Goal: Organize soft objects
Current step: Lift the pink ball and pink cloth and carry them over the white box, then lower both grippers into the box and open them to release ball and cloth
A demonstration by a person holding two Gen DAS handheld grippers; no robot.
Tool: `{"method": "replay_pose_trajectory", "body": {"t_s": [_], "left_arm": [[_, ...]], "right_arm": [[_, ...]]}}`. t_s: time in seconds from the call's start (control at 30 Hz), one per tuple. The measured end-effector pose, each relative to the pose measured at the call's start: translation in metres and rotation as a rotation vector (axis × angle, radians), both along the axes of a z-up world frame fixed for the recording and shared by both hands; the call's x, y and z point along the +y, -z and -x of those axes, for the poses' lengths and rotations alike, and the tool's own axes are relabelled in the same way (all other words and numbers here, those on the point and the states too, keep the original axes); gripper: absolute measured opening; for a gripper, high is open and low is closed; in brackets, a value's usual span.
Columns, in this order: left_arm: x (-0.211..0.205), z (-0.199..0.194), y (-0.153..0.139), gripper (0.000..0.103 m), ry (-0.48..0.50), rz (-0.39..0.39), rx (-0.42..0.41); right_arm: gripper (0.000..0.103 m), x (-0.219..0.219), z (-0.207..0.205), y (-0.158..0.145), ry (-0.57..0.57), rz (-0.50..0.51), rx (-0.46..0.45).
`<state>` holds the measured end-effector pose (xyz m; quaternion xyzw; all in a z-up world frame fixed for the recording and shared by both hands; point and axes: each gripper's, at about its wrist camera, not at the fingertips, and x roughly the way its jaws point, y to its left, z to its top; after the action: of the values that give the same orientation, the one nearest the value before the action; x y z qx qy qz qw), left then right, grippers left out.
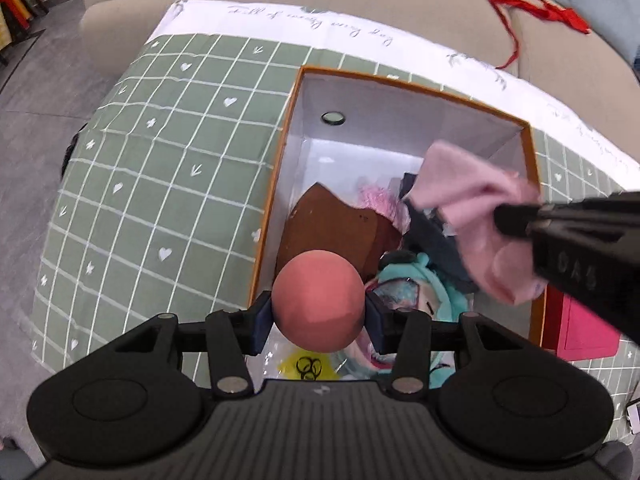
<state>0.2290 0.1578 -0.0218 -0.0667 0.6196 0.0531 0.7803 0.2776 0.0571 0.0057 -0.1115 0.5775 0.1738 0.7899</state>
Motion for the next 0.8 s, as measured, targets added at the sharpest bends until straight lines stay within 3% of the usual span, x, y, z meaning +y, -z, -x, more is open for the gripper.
{"method": "replay_pose_trajectory", "body": {"t_s": [0.3, 0.43, 0.6, 0.7, 0.8], "left_arm": [[0.007, -0.025, 0.024, 0.054, 0.052, 0.003, 0.000], [0.021, -0.041, 0.027, 0.054, 0.007, 0.113, -0.012], [0.013, -0.055, 0.024, 0.054, 0.075, 0.032, -0.071], [0.014, -0.061, 0.026, 0.054, 0.070, 0.054, -0.087], [0.016, -0.063, 0.025, 0.056, 0.075, 0.083, -0.120]], "right_arm": [[0.002, -0.001, -0.014, 0.029, 0.069, 0.020, 0.035], [0.002, 0.003, -0.025, 0.050, 0.081, 0.039, 0.062], [0.002, 0.009, -0.035, 0.064, 0.057, 0.070, 0.046], [0.009, 0.012, -0.039, 0.067, 0.044, 0.066, 0.040], [0.009, 0.013, -0.042, 0.068, 0.035, 0.086, 0.040]]}}
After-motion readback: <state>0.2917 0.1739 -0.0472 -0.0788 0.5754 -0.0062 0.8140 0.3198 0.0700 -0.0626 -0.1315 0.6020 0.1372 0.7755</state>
